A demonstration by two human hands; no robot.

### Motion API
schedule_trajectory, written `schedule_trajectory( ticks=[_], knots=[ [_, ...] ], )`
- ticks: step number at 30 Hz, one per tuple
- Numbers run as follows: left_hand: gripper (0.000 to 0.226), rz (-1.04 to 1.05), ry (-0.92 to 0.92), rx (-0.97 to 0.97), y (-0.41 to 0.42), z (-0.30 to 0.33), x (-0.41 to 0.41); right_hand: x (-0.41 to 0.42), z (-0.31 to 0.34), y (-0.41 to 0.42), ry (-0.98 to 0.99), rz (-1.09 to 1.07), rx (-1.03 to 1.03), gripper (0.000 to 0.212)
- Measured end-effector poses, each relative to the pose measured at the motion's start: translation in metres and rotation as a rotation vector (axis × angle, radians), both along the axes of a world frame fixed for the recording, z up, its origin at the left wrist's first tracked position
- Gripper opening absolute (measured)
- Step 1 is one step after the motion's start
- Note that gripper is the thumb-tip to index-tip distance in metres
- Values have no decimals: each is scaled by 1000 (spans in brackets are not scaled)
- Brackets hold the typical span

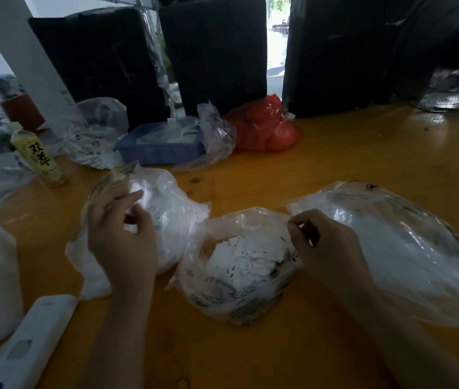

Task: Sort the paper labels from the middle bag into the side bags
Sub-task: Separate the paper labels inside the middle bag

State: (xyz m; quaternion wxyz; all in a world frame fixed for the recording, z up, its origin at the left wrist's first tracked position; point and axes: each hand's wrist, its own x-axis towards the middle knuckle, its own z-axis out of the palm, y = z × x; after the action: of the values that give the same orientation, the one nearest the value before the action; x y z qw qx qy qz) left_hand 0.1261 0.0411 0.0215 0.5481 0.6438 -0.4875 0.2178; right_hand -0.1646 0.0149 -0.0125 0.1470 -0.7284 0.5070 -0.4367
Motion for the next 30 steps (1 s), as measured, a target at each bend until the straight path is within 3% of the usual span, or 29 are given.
schedule_trajectory(
  ticks=[6,10,15,17,19,21,25,30],
  knots=[
    [19,92,58,375,-4,-11,22,-10,-1,-11,264,-170,-28,9],
    [23,32,-67,459,-8,-15,14,-20,0,-16,435,-261,-31,16],
    [43,-110,-32,516,-11,-17,11,-31,1,-20,351,-334,139,24],
    [52,-153,14,498,-10,-15,10,-38,5,-20,306,-380,287,45],
    [54,-140,35,459,-9,-13,9,-47,8,-21,420,-429,371,52],
    [57,-99,44,410,-8,-11,9,-54,10,-21,551,-461,463,43],
    [53,-80,-12,179,-6,-7,2,-60,3,-24,623,-447,504,25],
    [35,-300,-195,-78,-3,-17,-25,-57,5,-31,463,-419,388,27]
  ],
)
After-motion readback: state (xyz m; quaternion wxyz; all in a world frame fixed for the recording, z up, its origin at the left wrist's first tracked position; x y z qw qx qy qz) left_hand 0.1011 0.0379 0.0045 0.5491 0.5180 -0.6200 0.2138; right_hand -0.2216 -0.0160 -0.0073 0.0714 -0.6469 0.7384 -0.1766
